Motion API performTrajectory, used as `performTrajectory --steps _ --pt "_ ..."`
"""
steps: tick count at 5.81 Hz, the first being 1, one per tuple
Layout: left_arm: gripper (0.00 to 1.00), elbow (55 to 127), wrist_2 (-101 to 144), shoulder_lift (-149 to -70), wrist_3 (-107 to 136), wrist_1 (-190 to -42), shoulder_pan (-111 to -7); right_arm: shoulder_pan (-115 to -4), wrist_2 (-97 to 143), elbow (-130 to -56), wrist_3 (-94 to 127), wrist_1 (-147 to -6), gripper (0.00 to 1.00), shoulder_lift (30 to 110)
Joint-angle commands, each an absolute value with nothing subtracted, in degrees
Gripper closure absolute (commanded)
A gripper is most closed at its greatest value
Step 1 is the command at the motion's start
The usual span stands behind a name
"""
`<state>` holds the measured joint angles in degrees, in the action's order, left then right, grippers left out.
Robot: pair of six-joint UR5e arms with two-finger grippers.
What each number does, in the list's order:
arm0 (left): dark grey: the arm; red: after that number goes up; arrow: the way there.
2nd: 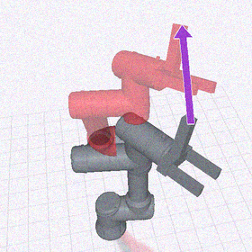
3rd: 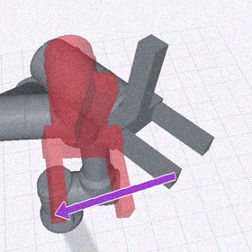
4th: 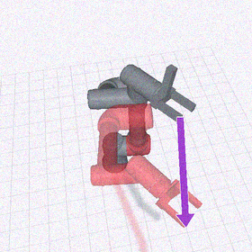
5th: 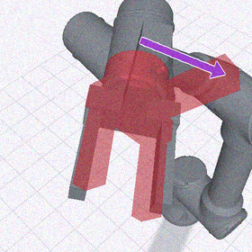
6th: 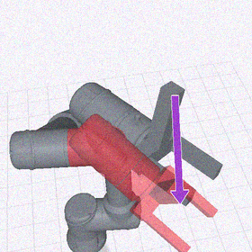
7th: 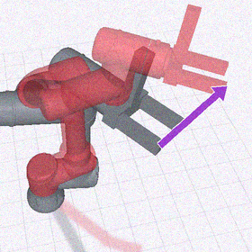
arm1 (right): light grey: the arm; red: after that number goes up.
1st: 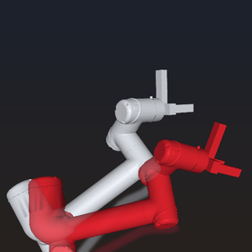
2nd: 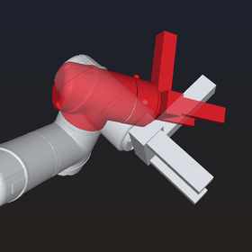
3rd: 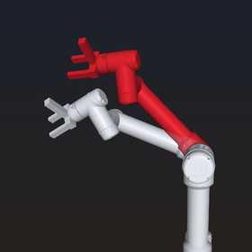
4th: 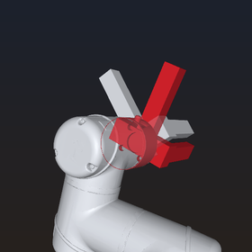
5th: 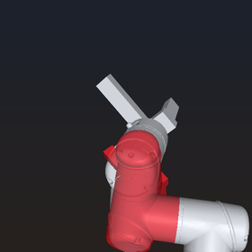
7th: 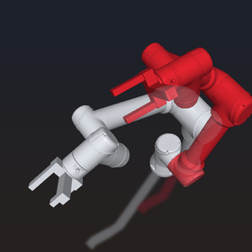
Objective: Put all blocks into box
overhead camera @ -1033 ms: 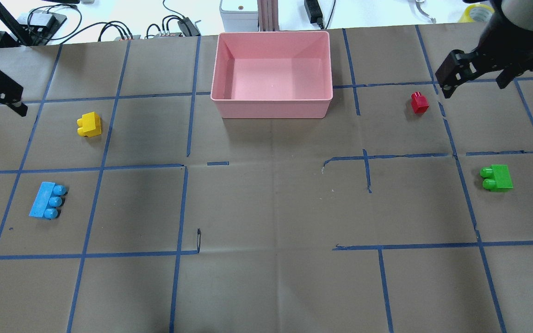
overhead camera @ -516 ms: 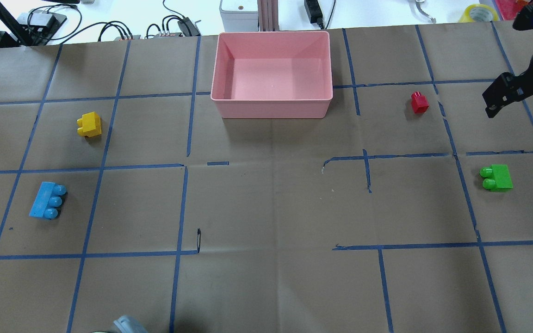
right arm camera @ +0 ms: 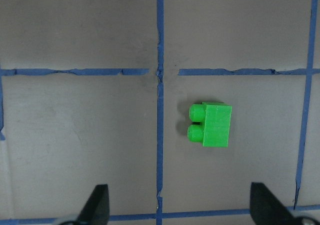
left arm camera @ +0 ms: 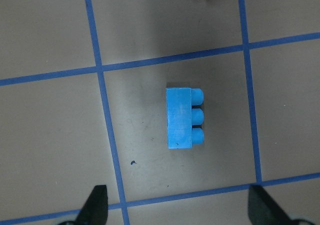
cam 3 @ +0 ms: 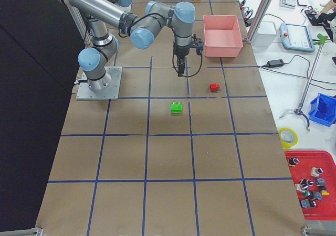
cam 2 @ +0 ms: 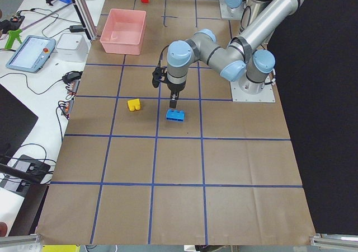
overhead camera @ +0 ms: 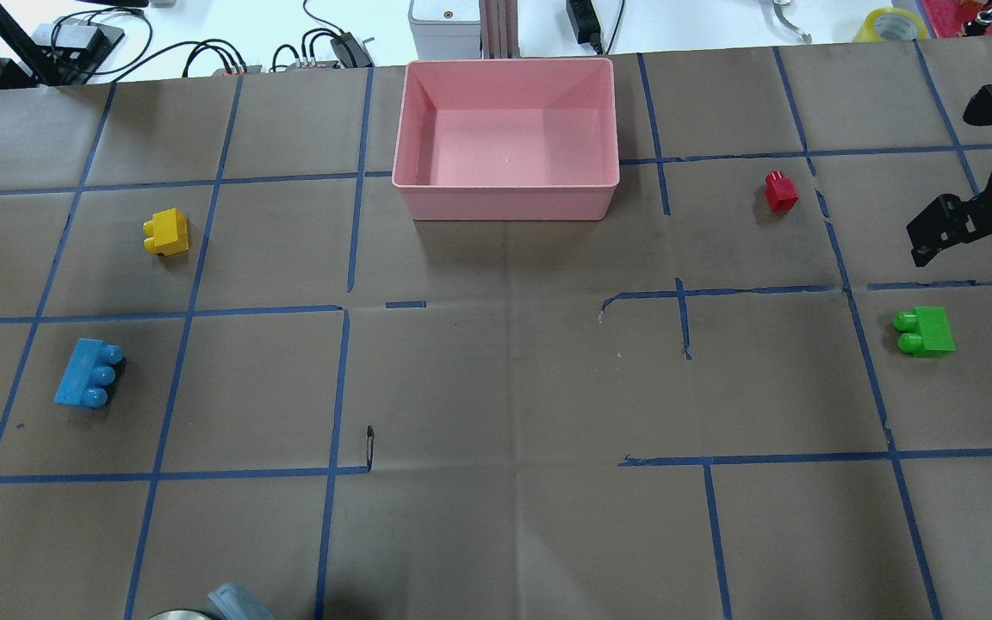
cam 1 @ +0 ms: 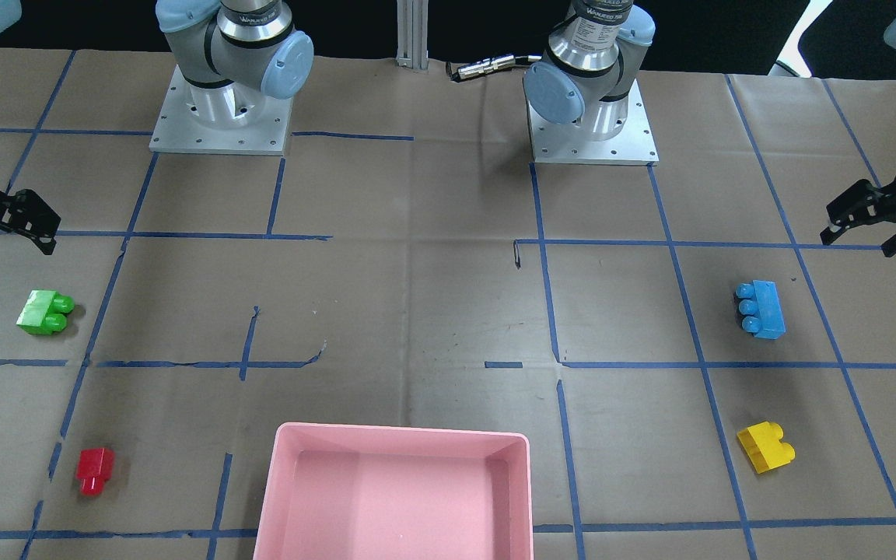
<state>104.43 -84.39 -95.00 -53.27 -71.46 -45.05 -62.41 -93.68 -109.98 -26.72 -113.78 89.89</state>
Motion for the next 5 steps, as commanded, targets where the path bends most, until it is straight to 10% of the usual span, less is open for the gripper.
performTrajectory --steps 1,5 --pt "0.0 109.9 -83.5 -98.7 -52.1 -60.6 -46.2 -59.3 -93.4 -115.8 -26.9 -121.5 0.0 89.8" --pt "0.0 117.6 -83.4 -103.3 -52.3 -49.1 -46.2 -52.2 -86.7 -118.6 -34.3 -131.5 0.0 81.8"
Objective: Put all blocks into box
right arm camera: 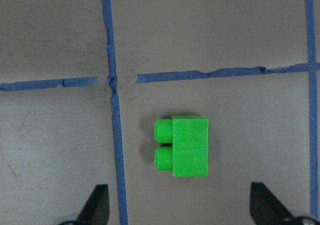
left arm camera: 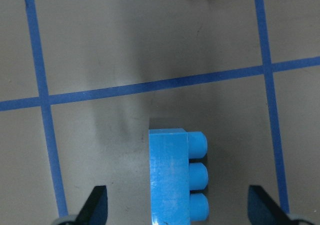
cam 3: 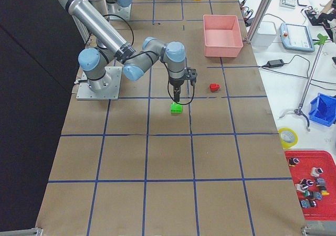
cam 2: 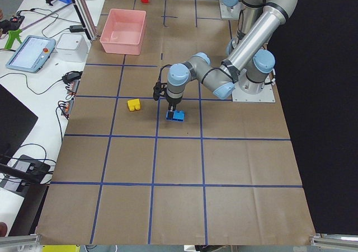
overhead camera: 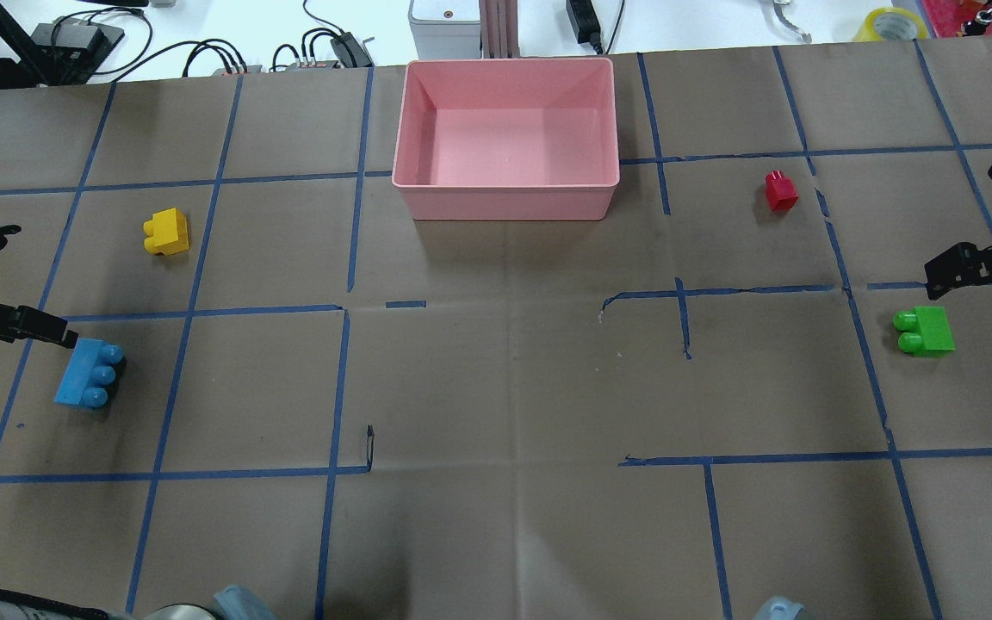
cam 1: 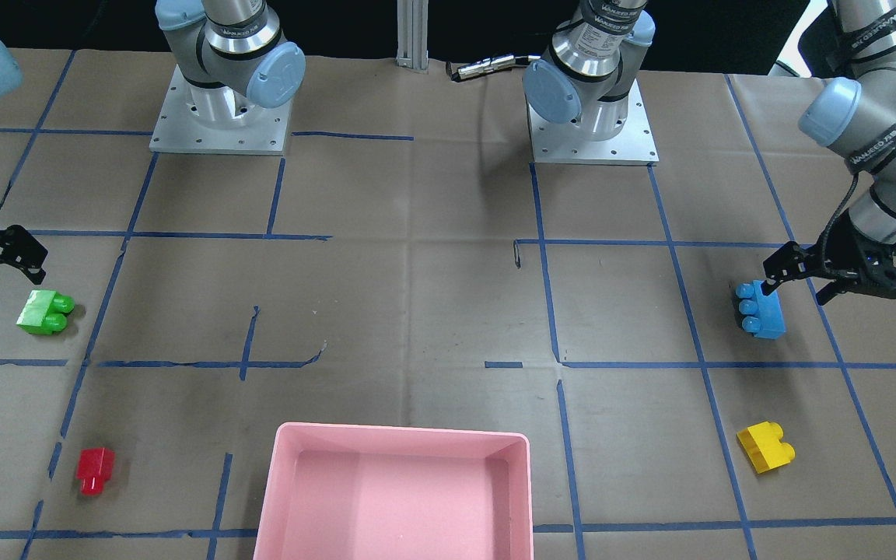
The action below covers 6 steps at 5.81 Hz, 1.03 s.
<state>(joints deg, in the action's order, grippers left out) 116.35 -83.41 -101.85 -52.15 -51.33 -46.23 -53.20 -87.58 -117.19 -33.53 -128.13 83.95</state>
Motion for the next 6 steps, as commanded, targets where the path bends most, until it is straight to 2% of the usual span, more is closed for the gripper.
performTrajectory --steps 1,4,6 --pt "0.01 118.4 -83.4 -104.4 -52.4 -47.7 -46.2 -51.5 -86.7 -120.4 -34.2 -135.1 0.0 80.6" --pt "0.01 119.9 -83.7 -110.2 -53.0 -37.6 -46.5 -51.4 -86.7 -120.8 -34.5 -139.7 0.0 75.2" --pt "0.01 120.3 -83.2 -110.0 -53.1 -36.6 -46.8 -51.4 -86.7 -122.2 -34.5 -141.7 0.0 74.9"
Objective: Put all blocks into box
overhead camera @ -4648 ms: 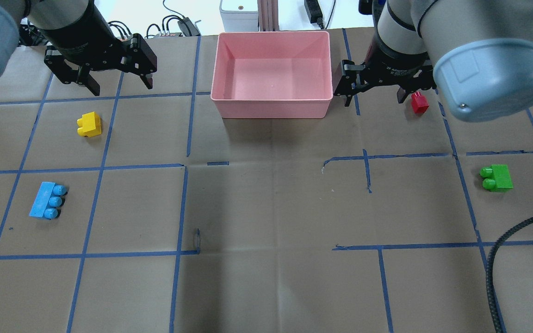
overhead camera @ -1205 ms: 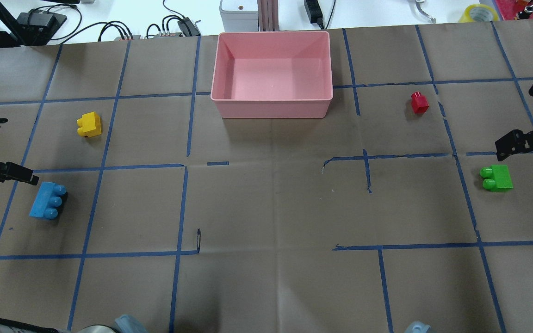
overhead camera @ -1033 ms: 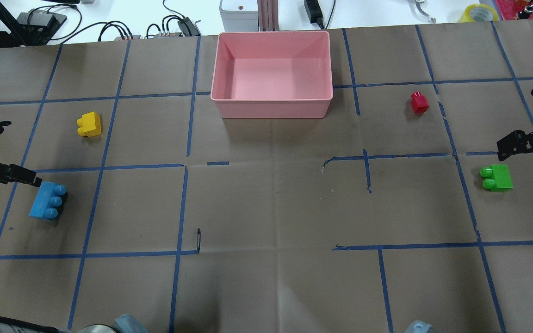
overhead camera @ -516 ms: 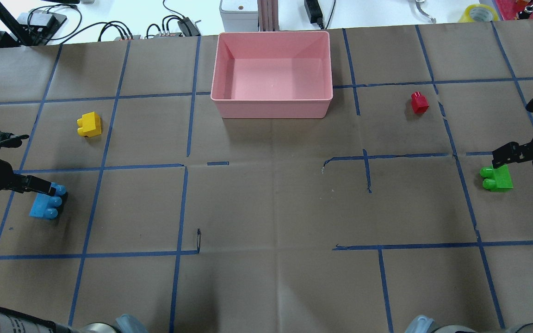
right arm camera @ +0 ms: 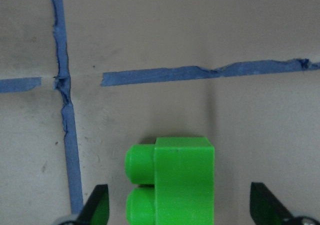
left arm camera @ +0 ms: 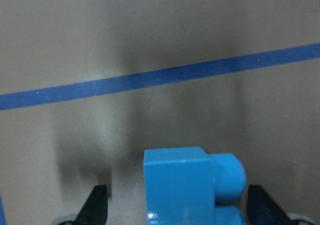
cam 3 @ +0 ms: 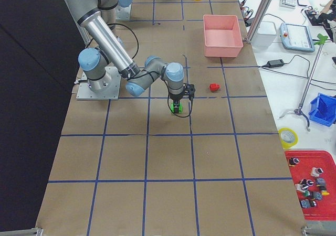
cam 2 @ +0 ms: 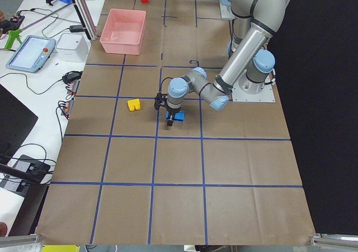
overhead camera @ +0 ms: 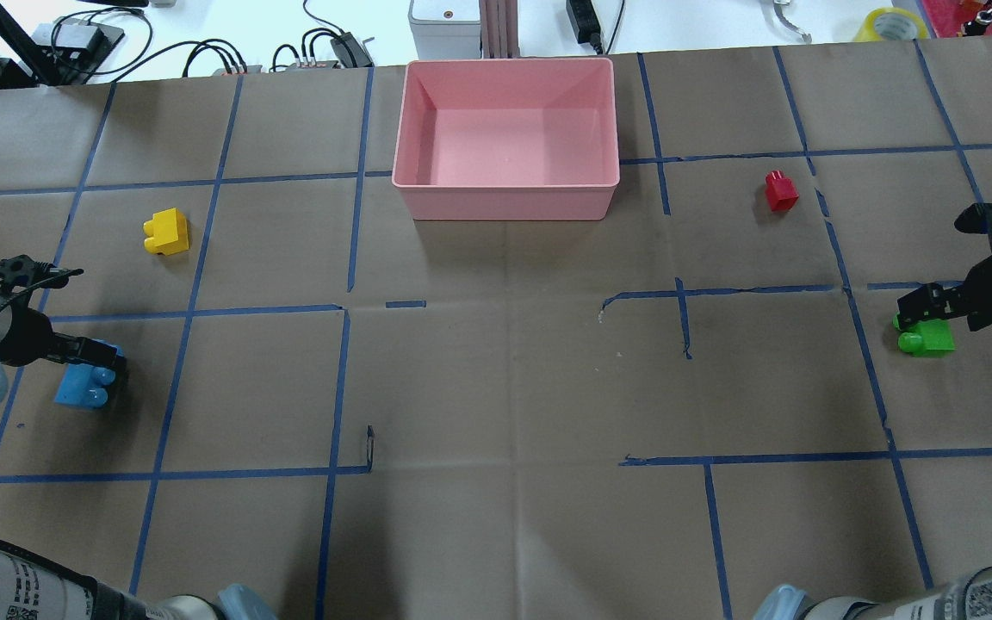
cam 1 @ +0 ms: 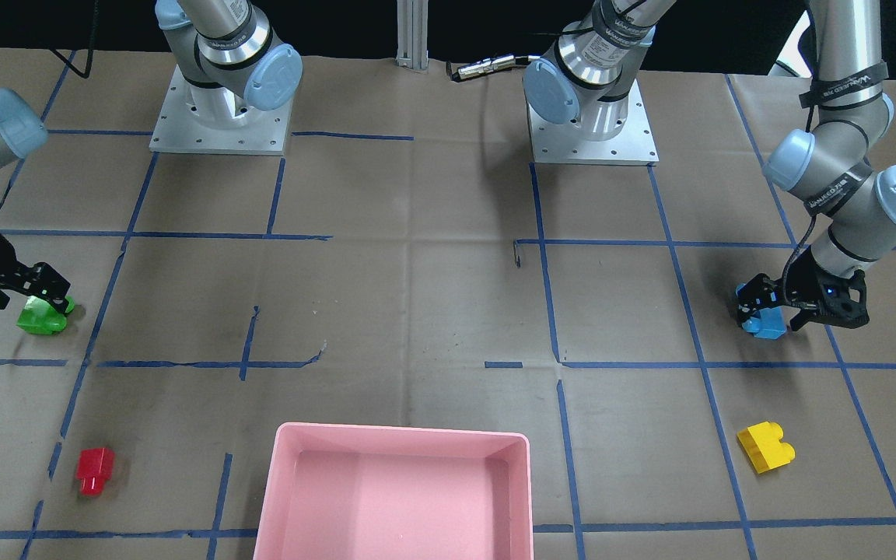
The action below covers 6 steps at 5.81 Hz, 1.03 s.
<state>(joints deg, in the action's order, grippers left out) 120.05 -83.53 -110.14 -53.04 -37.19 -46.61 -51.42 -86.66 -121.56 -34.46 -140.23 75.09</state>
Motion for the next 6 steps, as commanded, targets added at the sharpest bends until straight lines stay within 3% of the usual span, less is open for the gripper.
performTrajectory --steps 1,4,5,6 --pt "0.04 121.0 -83.2 -109.4 -53.2 -36.6 -46.8 -51.4 -86.7 -122.8 -34.5 -142.5 0.0 74.6" --pt "0.32 121.9 -83.3 -108.5 -53.2 -36.6 -46.8 -51.4 -86.9 -122.8 -34.6 -142.3 0.07 73.8" --pt "0.43 121.9 -83.5 -108.5 -53.2 -36.6 -46.8 -51.4 -87.1 -122.8 -34.6 -142.3 0.16 73.8" --pt "0.58 121.7 -83.8 -108.5 -53.2 -36.6 -46.8 -51.4 -87.1 -122.9 -34.7 -141.9 0.39 73.8"
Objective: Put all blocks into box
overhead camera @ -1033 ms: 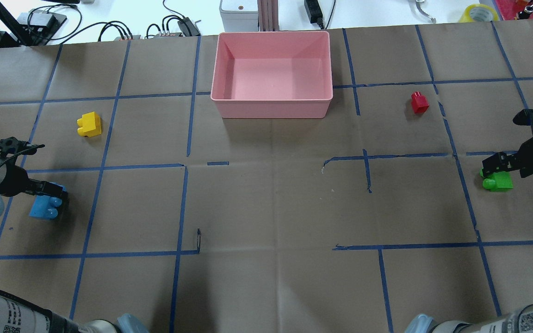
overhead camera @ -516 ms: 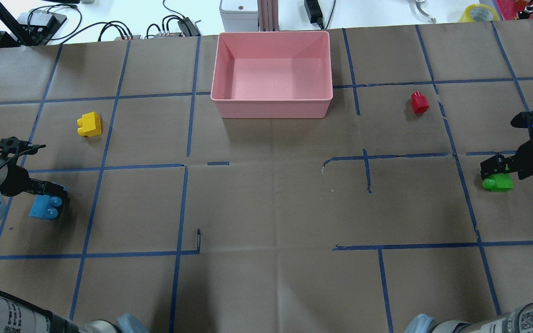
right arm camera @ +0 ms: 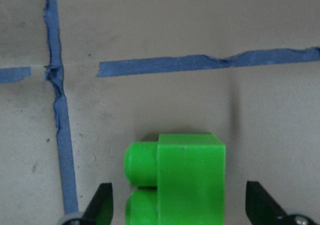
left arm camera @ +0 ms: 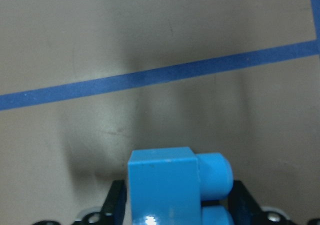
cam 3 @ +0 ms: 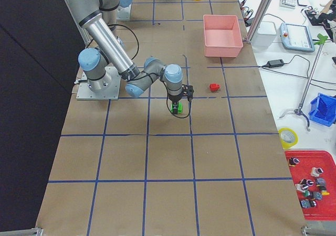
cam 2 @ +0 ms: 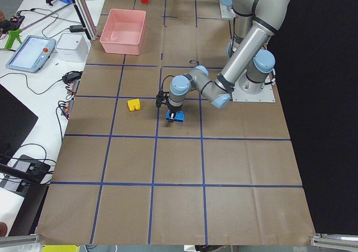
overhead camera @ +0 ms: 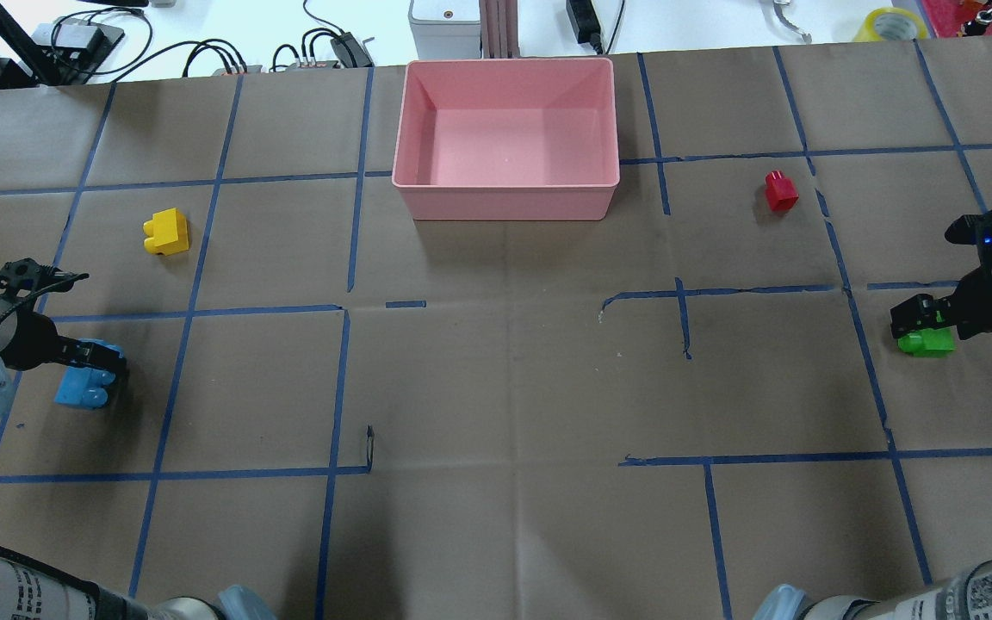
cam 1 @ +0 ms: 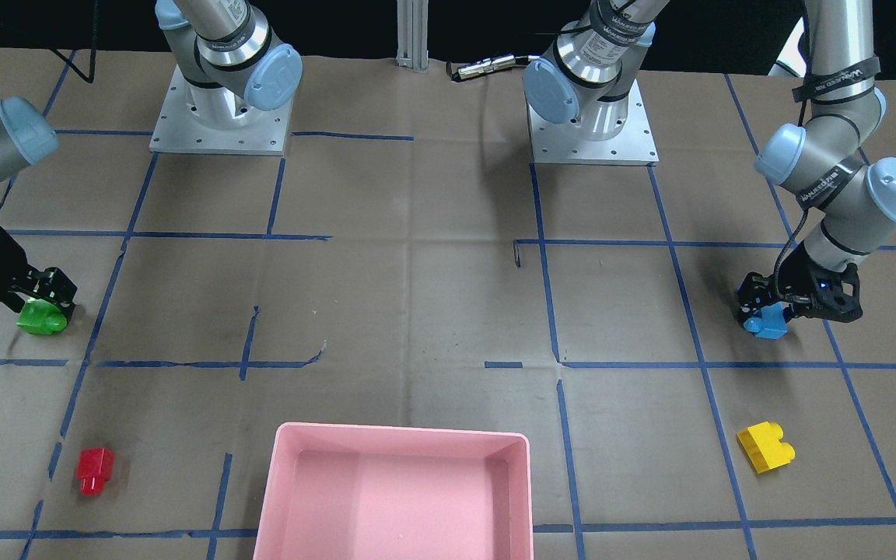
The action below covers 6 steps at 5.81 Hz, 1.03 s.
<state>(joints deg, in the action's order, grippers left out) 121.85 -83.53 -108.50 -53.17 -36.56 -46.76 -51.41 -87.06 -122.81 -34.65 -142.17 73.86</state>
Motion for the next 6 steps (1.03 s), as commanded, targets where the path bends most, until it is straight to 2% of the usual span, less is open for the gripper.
performTrajectory --steps 1,2,3,5,6 --pt "0.72 121.1 -83.8 -107.8 -53.1 -36.6 -46.8 -51.4 -87.7 -122.8 -35.0 -141.9 0.66 73.9" --pt "0.77 119.3 -83.9 -104.5 -52.9 -38.9 -47.3 -51.5 -87.8 -122.4 -37.2 -141.1 0.9 74.7" --pt "0.77 111.7 -84.5 -99.5 -52.1 -52.9 -50.3 -51.5 -88.1 -120.1 -37.2 -135.3 0.95 77.3" --pt "0.8 89.8 -86.9 -100.7 -43.9 -79.8 -53.3 -53.8 -89.6 -112.5 -37.3 -121.1 0.96 85.9" --pt "0.81 84.1 -87.0 -102.9 -41.1 -83.8 -55.4 -59.3 -88.4 -107.3 -38.3 -114.6 0.96 86.7"
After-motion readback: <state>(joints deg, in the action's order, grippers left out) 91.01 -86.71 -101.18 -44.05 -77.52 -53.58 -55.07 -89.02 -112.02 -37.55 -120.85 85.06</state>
